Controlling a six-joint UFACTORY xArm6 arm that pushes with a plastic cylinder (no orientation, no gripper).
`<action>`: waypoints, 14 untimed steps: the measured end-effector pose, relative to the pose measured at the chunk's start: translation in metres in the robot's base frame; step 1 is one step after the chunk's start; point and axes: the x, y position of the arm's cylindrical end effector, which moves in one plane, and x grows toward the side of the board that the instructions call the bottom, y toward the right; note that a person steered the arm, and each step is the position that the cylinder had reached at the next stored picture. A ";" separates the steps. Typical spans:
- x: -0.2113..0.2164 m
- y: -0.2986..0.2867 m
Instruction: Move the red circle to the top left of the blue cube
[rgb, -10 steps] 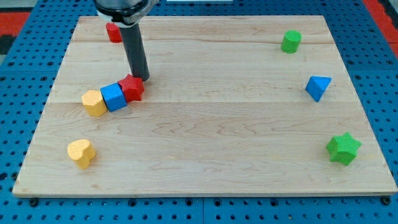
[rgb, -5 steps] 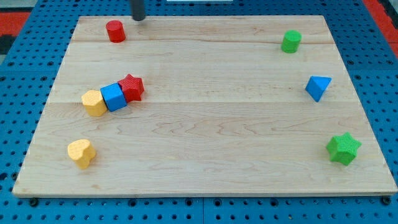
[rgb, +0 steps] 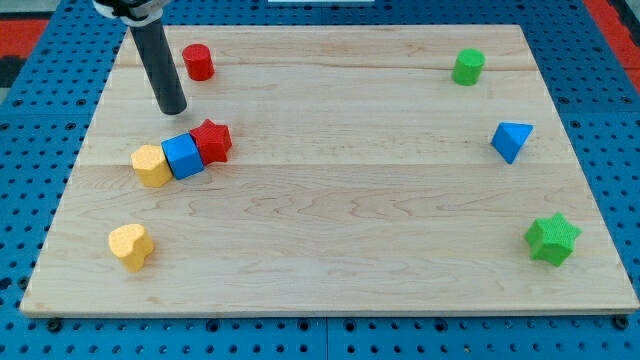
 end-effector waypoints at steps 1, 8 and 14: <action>-0.018 -0.023; -0.137 0.025; 0.000 0.025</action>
